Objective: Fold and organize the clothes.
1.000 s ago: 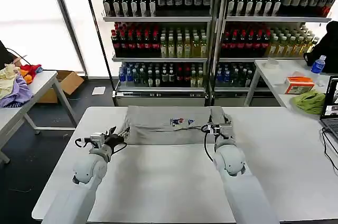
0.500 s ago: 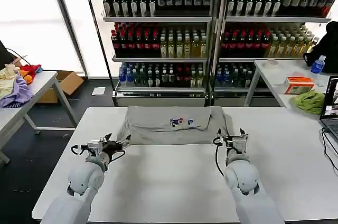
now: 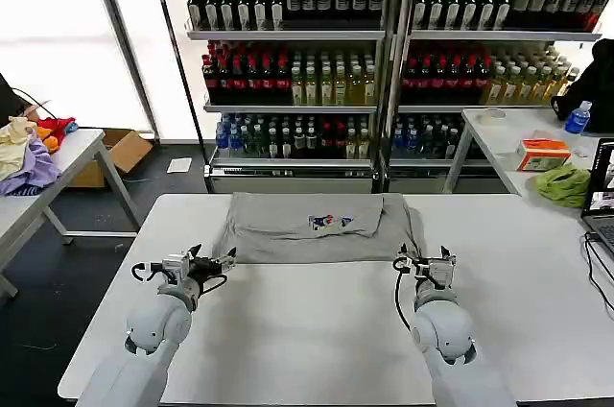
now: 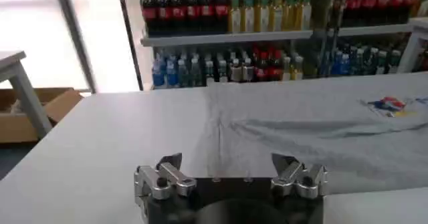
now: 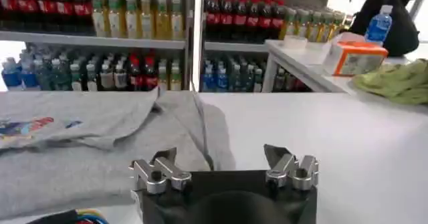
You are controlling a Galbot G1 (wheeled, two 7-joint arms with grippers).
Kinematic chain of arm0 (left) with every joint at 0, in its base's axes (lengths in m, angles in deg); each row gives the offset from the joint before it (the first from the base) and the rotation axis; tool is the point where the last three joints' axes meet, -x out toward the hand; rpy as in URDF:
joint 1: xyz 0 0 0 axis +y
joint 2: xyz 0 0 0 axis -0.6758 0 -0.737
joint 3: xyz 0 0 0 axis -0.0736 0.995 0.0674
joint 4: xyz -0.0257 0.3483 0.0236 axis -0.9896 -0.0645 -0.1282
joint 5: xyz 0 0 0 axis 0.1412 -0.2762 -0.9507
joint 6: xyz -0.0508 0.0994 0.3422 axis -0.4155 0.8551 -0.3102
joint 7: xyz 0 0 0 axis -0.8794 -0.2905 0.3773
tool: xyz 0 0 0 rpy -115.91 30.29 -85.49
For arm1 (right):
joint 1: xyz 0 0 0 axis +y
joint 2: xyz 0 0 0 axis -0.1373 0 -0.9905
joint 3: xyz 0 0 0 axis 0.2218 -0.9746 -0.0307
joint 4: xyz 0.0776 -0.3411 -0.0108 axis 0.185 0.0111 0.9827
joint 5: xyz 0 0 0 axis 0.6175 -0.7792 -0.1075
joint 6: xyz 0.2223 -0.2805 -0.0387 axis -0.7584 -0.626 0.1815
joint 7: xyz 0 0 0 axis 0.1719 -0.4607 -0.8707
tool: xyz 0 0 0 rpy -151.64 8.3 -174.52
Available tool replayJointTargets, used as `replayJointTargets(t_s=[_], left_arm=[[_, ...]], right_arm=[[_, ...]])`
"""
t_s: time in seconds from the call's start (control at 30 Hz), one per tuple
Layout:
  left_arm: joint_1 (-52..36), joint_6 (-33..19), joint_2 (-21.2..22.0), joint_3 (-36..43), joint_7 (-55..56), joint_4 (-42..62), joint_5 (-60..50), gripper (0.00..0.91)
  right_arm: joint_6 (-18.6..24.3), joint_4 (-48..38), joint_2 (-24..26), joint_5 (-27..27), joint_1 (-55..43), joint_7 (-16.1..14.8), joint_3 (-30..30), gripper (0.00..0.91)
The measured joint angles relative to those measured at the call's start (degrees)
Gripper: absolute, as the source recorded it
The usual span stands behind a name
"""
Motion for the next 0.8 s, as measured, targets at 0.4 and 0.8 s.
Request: replayJointTargets(t_s=[0.4, 0.8], left_arm=[[-1.0, 0.1, 0.0, 0.2, -0.3, 3.2, -1.0, 0.010], [0.0, 0.2, -0.2, 1.1, -0.3, 3.8, -2.6, 0.000]], right_arm=[[0.0, -3.5, -1.0, 0.5, -1.4, -0.3, -0.5, 0.312], [0.3, -5.0, -1.6, 0.9, 0.1, -1.1, 0.2, 0.000]])
